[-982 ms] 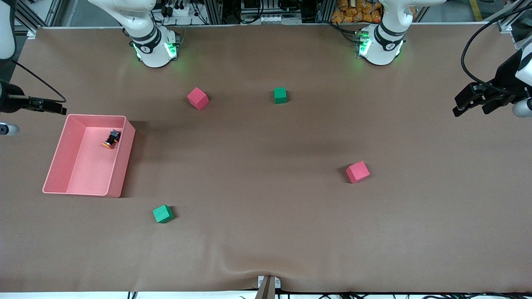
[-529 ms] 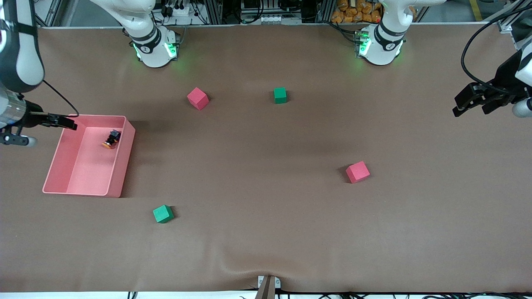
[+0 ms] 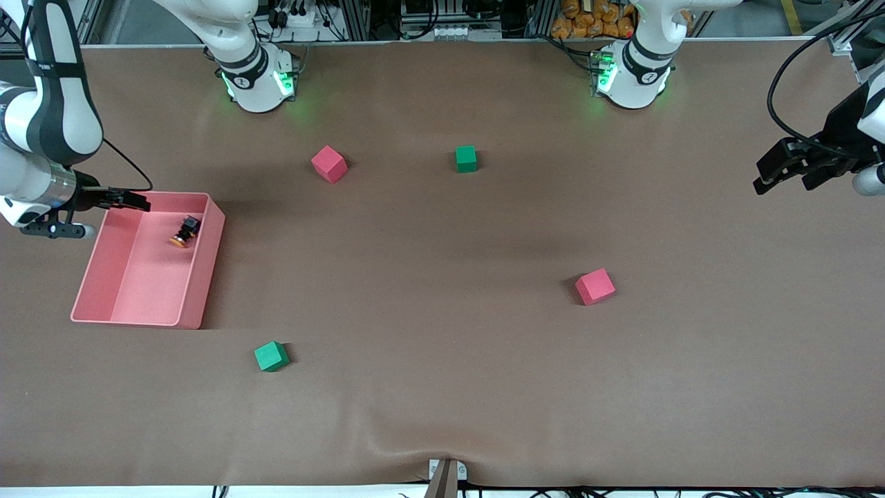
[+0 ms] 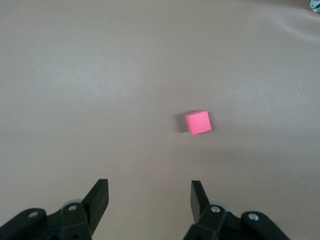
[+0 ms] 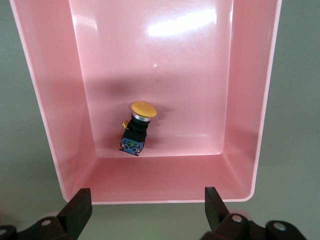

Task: Place and upright button with both arms
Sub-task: 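Move the right gripper over the pink tray toward the yellow button, then lower the right gripper into the tray and grasp the yellow button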

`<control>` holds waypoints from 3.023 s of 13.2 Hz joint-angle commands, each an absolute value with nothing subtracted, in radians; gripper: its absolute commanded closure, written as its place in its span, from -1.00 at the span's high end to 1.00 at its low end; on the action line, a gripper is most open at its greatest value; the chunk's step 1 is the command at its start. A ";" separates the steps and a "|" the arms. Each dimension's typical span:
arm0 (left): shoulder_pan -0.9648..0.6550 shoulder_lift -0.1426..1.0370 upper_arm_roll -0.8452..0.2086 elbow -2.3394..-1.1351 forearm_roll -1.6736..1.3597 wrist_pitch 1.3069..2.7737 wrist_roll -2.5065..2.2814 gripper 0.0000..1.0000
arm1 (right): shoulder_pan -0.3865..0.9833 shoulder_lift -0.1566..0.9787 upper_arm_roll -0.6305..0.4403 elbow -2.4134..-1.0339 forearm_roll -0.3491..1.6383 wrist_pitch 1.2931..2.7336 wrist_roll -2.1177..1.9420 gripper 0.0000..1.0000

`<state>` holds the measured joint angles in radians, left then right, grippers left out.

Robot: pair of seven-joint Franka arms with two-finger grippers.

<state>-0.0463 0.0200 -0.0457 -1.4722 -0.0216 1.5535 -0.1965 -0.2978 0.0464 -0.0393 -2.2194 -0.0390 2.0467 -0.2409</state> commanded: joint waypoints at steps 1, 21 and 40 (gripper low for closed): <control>-0.035 0.015 -0.048 -1.471 -0.038 1.545 -0.181 0.49 | -0.313 0.029 -0.034 -2.243 -0.046 2.065 -0.294 1.00; -0.032 0.017 -0.048 -1.471 -0.040 1.545 -0.166 0.49 | -0.336 0.218 -0.032 -2.332 -0.041 2.367 -0.313 1.00; -0.029 0.017 -0.046 -1.471 -0.040 1.543 -0.160 0.49 | -0.290 0.308 -0.029 -2.332 0.086 2.402 -0.221 1.00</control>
<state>-0.0386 0.0207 -0.0453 -1.4745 -0.0216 1.5534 -0.1806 -0.2864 0.3143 -0.0366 -2.3219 0.0692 2.4056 -0.2724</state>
